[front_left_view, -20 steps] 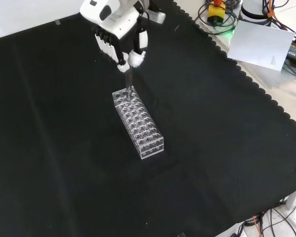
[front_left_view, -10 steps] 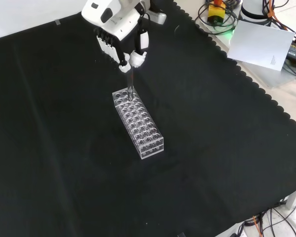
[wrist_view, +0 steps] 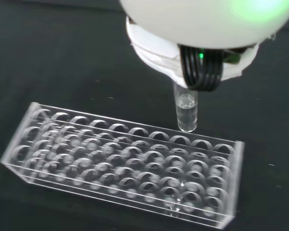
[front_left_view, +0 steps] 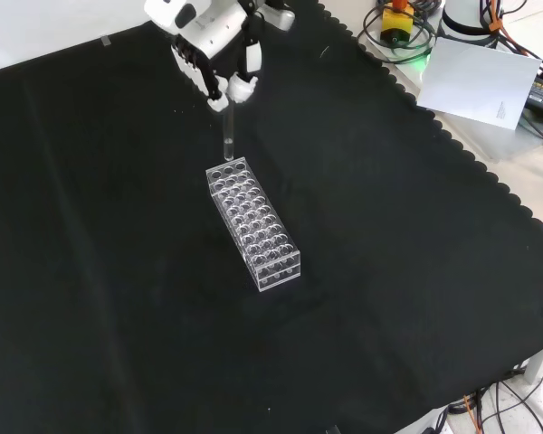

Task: Shake the test tube.

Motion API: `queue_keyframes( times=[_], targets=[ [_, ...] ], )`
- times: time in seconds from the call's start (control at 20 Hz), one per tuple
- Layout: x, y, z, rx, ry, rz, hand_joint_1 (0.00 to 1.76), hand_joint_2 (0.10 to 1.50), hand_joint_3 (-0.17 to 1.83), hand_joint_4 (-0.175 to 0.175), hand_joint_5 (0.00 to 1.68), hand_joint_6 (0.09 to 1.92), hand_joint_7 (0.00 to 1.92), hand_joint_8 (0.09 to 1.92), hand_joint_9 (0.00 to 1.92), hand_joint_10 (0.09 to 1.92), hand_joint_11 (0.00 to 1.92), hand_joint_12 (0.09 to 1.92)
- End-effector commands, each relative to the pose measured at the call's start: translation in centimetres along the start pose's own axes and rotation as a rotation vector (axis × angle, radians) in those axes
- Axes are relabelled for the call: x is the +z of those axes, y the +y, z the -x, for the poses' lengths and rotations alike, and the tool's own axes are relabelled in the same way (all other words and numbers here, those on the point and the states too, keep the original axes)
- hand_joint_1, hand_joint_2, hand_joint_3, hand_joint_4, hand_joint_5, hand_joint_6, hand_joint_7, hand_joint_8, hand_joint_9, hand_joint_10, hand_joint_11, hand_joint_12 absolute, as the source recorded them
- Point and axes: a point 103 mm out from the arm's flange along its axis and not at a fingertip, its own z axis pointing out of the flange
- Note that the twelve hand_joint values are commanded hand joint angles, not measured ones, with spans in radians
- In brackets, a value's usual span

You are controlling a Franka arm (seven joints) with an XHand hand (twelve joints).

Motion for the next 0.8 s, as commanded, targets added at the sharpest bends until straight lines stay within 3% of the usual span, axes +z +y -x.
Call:
queue_keyframes(
  times=[0.05, 0.8],
  targets=[
    [-0.1, -0.3, 1.3, 0.025, -0.011, 0.002, 1.45, 0.52, 0.77, -0.175, 1.47, 0.09, 1.47, 0.62, 1.45, 0.41, 1.38, 1.08],
    [-0.3, 1.3, -3.3, -0.059, 0.046, 0.01, 1.45, 0.52, 0.77, -0.175, 1.47, 0.09, 1.47, 0.62, 1.45, 0.41, 1.37, 1.08]
  ],
)
